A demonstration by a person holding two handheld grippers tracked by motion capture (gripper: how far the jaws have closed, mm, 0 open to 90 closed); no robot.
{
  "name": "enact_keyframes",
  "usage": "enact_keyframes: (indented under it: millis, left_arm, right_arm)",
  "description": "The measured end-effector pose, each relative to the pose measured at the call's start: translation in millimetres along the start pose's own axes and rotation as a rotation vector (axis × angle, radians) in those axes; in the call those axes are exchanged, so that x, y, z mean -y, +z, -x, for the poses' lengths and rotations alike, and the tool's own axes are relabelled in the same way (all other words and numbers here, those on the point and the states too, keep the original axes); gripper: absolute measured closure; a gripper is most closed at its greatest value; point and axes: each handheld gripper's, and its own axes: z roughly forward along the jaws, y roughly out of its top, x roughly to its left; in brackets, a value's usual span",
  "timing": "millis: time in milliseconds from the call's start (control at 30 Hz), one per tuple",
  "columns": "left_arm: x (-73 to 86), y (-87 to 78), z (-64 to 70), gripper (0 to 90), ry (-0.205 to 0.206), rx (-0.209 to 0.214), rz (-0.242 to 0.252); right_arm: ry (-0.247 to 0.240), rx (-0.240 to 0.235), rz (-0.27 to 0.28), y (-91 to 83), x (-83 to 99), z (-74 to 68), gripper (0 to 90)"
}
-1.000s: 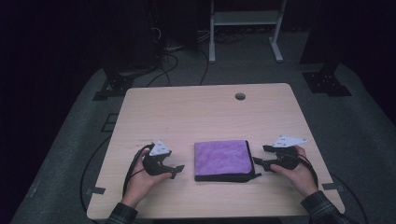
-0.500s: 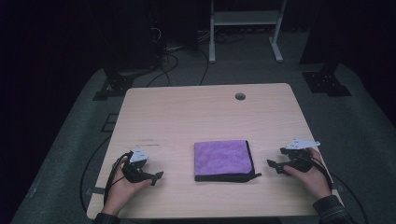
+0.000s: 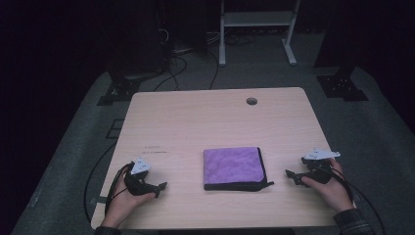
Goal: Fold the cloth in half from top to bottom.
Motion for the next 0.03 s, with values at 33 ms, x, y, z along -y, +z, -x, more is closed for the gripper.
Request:
enact_keyframes:
  millis: [33]
  left_arm:
    - [0.0, 0.0, 0.0, 0.0, 0.0, 0.0, 0.0]
  right_arm:
    - [0.0, 0.0, 0.0, 0.0, 0.0, 0.0, 13.3]
